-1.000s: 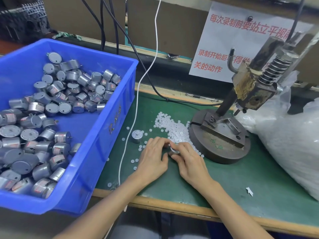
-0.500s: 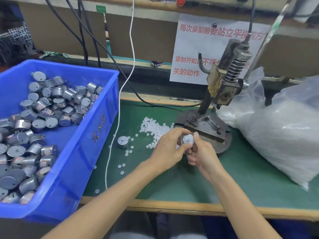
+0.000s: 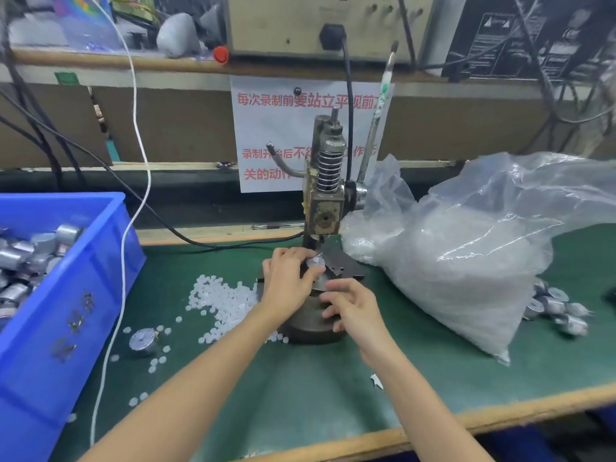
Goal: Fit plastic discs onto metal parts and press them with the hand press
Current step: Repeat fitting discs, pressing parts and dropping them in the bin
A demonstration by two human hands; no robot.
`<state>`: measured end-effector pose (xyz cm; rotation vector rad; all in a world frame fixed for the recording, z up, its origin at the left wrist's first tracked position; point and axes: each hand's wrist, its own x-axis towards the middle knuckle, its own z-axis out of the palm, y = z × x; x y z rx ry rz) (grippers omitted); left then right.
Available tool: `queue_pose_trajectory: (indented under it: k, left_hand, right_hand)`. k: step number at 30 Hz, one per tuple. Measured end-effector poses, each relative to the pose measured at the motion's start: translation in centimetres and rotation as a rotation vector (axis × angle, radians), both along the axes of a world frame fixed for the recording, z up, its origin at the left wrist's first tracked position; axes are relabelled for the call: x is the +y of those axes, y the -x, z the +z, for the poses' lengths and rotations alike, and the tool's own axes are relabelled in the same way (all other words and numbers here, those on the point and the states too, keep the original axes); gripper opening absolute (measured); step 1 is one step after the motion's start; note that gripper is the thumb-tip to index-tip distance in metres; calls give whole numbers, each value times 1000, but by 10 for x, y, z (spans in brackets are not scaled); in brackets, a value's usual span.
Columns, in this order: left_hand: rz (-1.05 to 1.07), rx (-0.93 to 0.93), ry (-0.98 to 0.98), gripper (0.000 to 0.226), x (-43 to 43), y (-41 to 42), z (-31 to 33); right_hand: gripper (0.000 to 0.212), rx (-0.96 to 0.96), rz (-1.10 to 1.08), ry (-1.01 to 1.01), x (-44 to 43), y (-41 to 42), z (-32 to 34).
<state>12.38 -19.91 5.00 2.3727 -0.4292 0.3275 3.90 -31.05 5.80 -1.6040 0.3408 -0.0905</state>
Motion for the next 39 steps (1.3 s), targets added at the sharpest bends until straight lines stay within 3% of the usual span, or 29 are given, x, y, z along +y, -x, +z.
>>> queue_pose_trajectory:
  k: [4,8,10,12,14,17,21,26,29,31,33,36,39]
  left_hand:
    - [21,-26,27,33,-3,-1,-5]
    - [26,-11,34,33,-2,-1,-5]
    - [32,3,41,33,-2,0,-4]
    - [37,7,44,33,-2,0,-4]
    - [45,1,43,33,-3,0,-4]
    - [54,-17,38,36,-3,-1,-6]
    - [62,-40,44,37,-2,-2,-10]
    - [59,-34,45,38,-3,-2,-9]
    - [56,-39,36,36,-3,0,-8]
    - [66,-32,27,36,-3,2,-6]
    - [64,-31,23,34,-2,4,-6]
    - [1,-57,-37,35,3,6,-6]
    - [-44,-104,-183,42,7,7,-4]
  right_hand:
    - [27,-209,-143,111,-15,-16,27]
    - [28,-523,-346,143,-44,-68,115]
    - [42,-483,-260,77,-56,-92,159]
    - [28,-440,-104,-15,-57,-102,183]
    - [6,-503,-116,32,-48,-96,183]
    - [31,-739,-248,17,-32,-70,149]
    - [29,-850,-232,-88,-19,-40,118]
    - [33,-836,-333,-79,-16,-55,131]
    - [12,-728,-290,-102,-24,-72,147]
    - [32,-603,-198,-124,-22,-80,147]
    - [38,-558,-224,-92,-20,-75,125]
    - [26,-540,-390,-40,-25,-51,69]
    - [26,-274,-288,37,-27,-24,15]
